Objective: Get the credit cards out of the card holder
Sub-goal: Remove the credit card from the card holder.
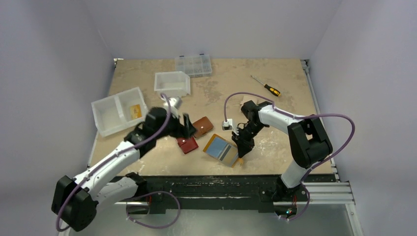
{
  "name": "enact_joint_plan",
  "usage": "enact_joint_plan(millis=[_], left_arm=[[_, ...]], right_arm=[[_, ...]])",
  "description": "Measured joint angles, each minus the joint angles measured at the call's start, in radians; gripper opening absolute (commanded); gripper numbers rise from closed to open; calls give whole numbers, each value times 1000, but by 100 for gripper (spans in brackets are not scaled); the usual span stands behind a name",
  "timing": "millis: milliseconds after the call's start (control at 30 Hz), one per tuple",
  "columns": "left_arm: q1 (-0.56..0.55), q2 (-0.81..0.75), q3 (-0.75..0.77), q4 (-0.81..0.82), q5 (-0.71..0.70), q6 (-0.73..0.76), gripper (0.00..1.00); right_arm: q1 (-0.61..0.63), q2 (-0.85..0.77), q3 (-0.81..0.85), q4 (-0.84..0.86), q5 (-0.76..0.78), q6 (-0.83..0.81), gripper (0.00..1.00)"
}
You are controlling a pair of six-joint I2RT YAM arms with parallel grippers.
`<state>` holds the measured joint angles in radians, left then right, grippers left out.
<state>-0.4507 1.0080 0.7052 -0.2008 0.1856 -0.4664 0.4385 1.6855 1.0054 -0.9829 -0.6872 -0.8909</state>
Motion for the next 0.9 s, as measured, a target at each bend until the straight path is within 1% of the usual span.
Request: enact_joint_plan(millis=[67, 100, 133, 167, 267, 367, 433, 467, 533, 600, 700, 900], left_arm=[[-170, -36, -101, 40, 2, -42, 72], [-230, -52, -136, 60, -4, -55, 73], [-311, -76, -180, 96, -32, -74, 72], [-359, -90, -204, 119, -46, -83, 72], [-542, -103, -248, 199, -155, -102, 73], [-703, -53, -249, 280, -282, -99, 73], [-805, 9, -229, 323, -411, -87, 74], [-869, 69, -220, 332, -440, -80, 75], [-952, 161, -188, 346, -539, -48, 75], [-1011, 267, -140, 354, -642, -8, 76], [-1044, 378, -83, 364, -755, 44, 77], [-1045, 460, -57, 432, -898, 100, 79]], right_arm=[[0, 5, 0, 2, 0, 0, 7], [-1, 8, 0, 3, -1, 0, 7], [-1, 11, 0, 4, -1, 0, 7], [-2, 13, 0, 4, -2, 0, 7], [-3, 16, 0, 4, -3, 0, 8], [-3, 20, 1, 5, -3, 0, 9], [-5, 25, 1, 5, -6, 0, 11], [-5, 29, 1, 4, -8, 0, 11], [-5, 30, 1, 4, -10, 0, 12], [-5, 30, 1, 4, -11, 0, 13], [-5, 30, 1, 4, -11, 0, 14], [-8, 36, 2, 4, -12, 0, 20]])
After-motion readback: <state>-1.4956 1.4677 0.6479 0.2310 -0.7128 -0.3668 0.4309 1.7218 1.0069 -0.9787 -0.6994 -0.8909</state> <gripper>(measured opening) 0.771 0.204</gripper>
